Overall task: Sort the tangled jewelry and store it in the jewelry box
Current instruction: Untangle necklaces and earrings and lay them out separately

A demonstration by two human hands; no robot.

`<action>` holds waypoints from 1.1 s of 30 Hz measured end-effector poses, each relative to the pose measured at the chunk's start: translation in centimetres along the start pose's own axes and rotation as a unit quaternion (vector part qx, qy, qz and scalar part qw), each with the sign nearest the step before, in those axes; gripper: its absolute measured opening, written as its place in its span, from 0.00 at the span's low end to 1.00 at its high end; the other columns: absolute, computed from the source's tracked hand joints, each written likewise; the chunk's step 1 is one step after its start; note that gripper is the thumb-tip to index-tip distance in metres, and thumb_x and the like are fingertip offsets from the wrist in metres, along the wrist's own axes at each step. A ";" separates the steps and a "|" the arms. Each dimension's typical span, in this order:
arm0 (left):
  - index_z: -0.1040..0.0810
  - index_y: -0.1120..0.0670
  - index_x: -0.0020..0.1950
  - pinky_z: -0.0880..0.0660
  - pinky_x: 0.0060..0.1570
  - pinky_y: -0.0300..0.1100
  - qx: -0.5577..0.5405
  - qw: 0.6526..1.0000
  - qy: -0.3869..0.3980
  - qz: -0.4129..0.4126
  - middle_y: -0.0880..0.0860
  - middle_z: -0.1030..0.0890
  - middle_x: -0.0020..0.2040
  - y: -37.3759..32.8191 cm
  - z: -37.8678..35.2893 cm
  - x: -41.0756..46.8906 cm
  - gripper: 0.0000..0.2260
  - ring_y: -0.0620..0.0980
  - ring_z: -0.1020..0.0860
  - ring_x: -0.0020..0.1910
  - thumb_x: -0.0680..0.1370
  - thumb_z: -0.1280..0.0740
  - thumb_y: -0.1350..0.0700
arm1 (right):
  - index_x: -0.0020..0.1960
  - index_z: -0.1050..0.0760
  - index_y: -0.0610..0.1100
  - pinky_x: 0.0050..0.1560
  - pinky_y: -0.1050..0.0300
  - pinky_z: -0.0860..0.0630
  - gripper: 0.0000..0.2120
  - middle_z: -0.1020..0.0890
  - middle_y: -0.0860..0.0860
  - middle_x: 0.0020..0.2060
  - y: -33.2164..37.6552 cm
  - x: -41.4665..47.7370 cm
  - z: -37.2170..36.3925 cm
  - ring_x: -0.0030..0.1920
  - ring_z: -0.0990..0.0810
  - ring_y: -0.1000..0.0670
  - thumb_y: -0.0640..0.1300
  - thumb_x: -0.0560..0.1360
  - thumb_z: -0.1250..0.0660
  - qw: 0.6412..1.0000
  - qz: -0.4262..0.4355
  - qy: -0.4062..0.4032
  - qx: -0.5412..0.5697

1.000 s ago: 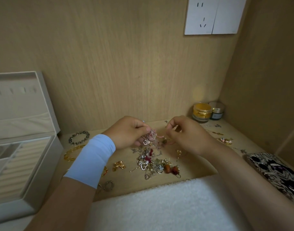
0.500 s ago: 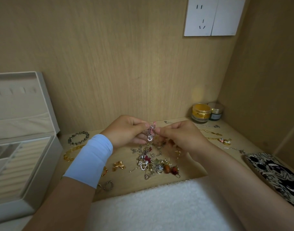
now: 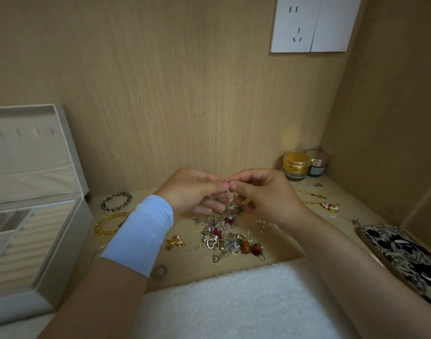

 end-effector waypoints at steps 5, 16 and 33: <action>0.17 0.55 0.54 0.19 0.43 0.42 0.010 1.000 0.010 -0.001 0.51 0.13 0.47 0.0 -0.1 0.1 0.08 0.46 0.16 0.40 0.78 0.30 0.52 | 0.53 0.17 0.38 0.28 0.66 0.26 0.07 0.18 0.45 0.38 -0.1 0.1 0.4 0.30 0.22 0.56 0.36 0.76 0.28 1.000 0.002 -0.024 -0.008; 0.21 0.53 0.51 0.21 0.42 0.43 0.074 0.997 0.030 -0.017 0.49 0.14 0.42 -0.6 -0.7 0.0 0.08 0.47 0.15 0.41 0.83 0.38 0.51 | 0.44 0.15 0.40 0.30 0.62 0.24 0.04 0.16 0.47 0.29 -0.5 -0.3 0.4 0.26 0.23 0.56 0.41 0.73 0.24 0.998 -0.021 -0.033 -0.046; 0.24 0.53 0.47 0.25 0.51 0.43 0.182 0.979 0.005 -0.088 0.45 0.17 0.45 -3.1 1.1 -0.7 0.09 0.45 0.19 0.44 0.84 0.40 0.56 | 0.50 0.18 0.37 0.34 0.66 0.23 0.03 0.18 0.52 0.31 0.4 -0.1 -0.1 0.31 0.20 0.57 0.34 0.77 0.30 0.996 -0.009 0.074 -0.049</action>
Point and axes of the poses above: each hand's wrist, its own x-axis towards the middle knuckle, its own z-axis out of the back of the hand, y = z × x, the point moved 10 cm from there along x, towards the middle knuckle
